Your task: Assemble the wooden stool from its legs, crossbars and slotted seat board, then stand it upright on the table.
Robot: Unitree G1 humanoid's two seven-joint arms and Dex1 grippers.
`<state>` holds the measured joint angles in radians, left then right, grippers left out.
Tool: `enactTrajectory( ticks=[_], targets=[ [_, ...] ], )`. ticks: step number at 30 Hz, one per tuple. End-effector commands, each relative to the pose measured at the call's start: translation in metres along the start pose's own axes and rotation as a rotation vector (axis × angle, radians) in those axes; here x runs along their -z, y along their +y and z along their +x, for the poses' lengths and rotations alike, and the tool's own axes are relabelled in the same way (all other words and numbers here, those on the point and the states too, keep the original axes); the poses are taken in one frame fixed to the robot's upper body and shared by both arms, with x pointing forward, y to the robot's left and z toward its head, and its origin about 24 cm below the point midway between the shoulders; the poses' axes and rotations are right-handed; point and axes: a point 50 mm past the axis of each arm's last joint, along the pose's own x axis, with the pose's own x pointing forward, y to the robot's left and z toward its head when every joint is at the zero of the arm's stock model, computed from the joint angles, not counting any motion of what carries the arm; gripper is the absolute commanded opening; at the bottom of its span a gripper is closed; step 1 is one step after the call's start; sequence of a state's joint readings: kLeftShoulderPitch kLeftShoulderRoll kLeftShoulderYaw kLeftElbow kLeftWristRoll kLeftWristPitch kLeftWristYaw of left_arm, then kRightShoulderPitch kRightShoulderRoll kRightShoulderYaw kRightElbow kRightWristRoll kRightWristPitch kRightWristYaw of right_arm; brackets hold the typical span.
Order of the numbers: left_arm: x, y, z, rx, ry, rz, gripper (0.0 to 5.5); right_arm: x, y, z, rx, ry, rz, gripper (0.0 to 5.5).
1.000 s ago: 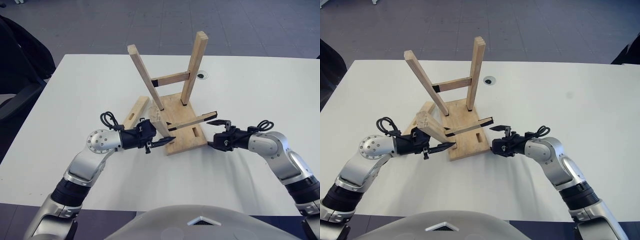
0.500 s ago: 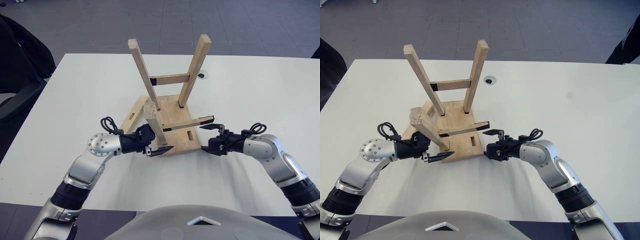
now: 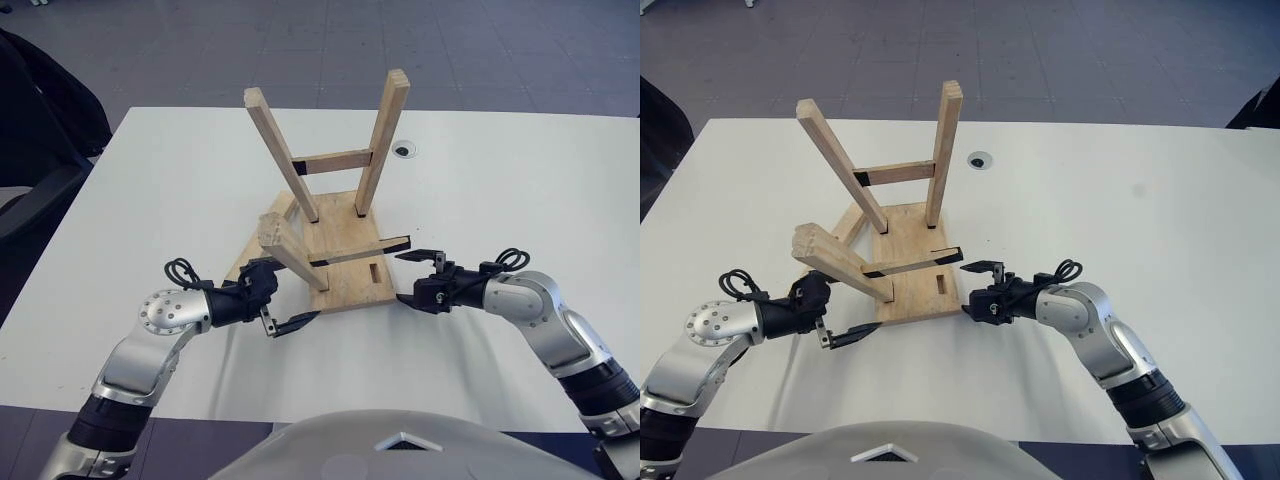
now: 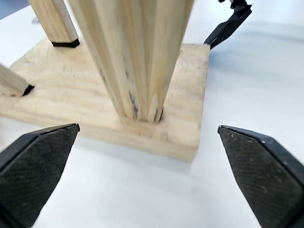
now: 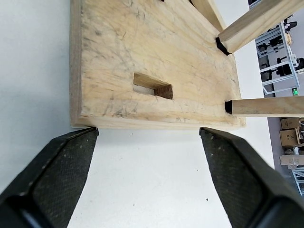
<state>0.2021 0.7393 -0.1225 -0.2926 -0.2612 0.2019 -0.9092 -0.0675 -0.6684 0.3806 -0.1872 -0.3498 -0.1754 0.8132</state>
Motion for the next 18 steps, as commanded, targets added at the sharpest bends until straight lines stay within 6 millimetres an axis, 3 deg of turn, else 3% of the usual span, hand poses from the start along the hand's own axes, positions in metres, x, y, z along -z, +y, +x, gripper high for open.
enactTrajectory(
  ticks=[1,10,15,18],
  targets=[
    [0.009,-0.002,0.002,-0.002,0.063,0.043,5.47,-0.003,-0.005,0.002,0.011,-0.01,-0.019,3.93],
    [0.012,-0.001,0.024,-0.078,0.063,0.027,5.47,-0.003,-0.006,0.004,0.015,-0.013,-0.011,3.93],
    [0.014,0.028,0.022,-0.201,0.097,0.075,5.47,-0.002,-0.002,0.002,0.009,-0.005,0.0,3.93],
    [0.011,0.036,0.023,-0.217,0.08,0.084,5.47,-0.002,-0.003,0.002,0.011,0.0,0.001,3.93]
  ],
)
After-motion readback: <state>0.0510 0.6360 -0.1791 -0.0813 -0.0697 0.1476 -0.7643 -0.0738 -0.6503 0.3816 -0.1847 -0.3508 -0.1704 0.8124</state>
